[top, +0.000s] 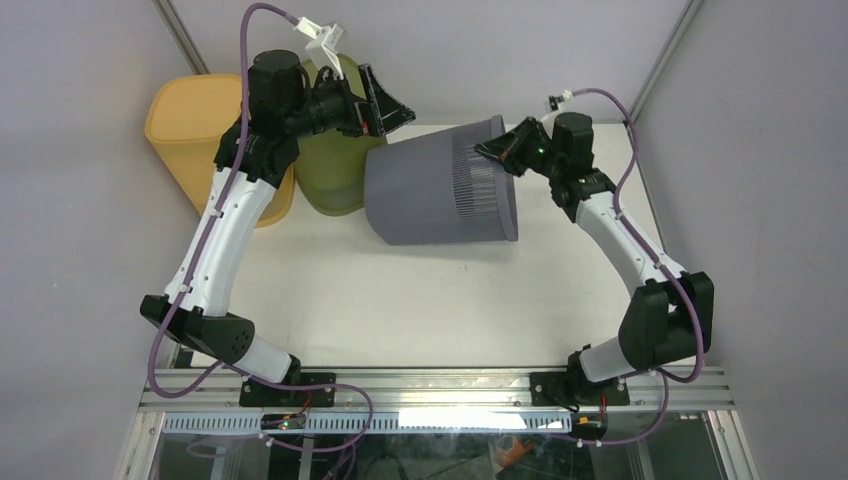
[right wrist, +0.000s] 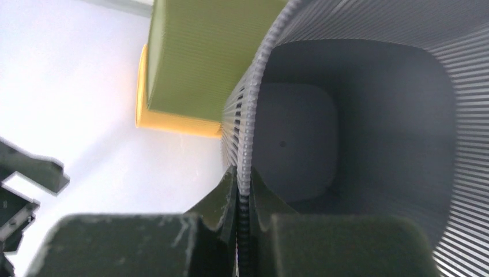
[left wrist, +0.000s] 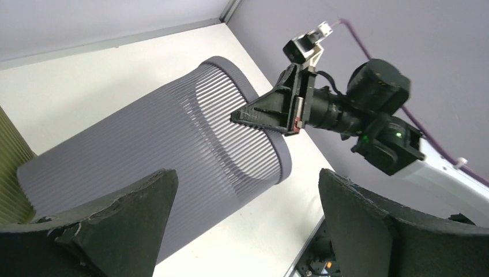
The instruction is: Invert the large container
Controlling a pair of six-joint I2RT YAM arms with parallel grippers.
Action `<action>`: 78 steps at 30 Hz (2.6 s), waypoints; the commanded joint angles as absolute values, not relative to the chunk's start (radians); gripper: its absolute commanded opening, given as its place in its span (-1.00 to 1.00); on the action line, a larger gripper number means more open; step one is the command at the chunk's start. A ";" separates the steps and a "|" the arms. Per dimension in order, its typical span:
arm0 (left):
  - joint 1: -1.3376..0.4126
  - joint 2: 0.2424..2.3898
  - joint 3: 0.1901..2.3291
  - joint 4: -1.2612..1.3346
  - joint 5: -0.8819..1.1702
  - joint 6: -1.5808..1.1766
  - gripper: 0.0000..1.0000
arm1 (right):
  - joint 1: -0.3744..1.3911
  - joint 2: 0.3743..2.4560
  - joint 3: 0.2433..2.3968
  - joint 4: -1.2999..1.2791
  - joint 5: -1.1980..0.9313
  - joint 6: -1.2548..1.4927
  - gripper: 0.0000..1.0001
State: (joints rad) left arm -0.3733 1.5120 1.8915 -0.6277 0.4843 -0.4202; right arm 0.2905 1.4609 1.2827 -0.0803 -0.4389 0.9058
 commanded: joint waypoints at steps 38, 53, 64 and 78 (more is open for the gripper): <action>-0.394 1.620 1.542 -0.622 0.407 -0.348 0.98 | 0.122 1.125 1.231 -0.769 -0.110 0.369 0.52; -0.408 1.675 1.583 -0.570 0.540 -0.471 0.98 | 0.135 1.169 1.276 -0.838 0.028 0.317 0.17; -0.444 1.725 1.759 -0.452 0.703 -0.594 0.98 | 0.134 1.173 1.219 -0.788 -0.059 0.348 0.17; -0.452 1.772 1.912 -0.588 0.570 -0.502 0.98 | 0.135 1.137 1.191 -0.793 -0.052 0.375 0.21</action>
State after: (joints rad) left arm -0.4942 1.8027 1.8687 -0.4923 0.6750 -0.5774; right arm 0.1341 1.1458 1.1812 -0.7261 -0.0723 0.3916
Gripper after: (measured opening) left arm 0.989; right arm 0.599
